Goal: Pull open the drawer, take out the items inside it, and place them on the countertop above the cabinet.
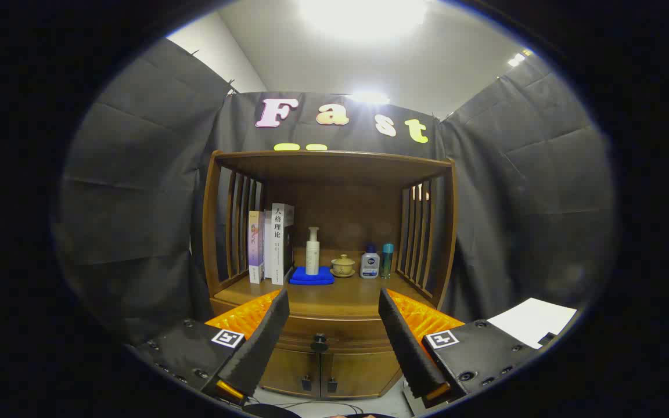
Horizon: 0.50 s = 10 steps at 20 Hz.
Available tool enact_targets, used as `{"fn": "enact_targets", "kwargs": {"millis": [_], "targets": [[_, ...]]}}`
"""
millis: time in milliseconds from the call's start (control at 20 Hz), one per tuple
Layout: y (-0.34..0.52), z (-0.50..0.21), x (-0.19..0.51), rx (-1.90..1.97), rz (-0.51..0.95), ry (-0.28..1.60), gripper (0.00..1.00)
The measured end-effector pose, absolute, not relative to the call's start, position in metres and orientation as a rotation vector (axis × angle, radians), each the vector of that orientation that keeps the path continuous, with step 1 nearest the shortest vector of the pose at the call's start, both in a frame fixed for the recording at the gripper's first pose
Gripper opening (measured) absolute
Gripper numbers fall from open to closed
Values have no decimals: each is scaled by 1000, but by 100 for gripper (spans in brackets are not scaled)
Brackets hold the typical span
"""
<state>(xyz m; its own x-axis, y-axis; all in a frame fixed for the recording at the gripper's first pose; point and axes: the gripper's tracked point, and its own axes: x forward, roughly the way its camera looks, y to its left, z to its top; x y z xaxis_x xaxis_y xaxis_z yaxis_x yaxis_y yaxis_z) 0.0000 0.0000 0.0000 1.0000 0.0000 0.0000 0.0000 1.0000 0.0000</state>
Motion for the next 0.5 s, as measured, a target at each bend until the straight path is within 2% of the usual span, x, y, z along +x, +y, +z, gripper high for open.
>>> {"fn": "enact_targets", "kwargs": {"millis": [500], "targets": [[6,-8,-1,21,27,13,98]]}}
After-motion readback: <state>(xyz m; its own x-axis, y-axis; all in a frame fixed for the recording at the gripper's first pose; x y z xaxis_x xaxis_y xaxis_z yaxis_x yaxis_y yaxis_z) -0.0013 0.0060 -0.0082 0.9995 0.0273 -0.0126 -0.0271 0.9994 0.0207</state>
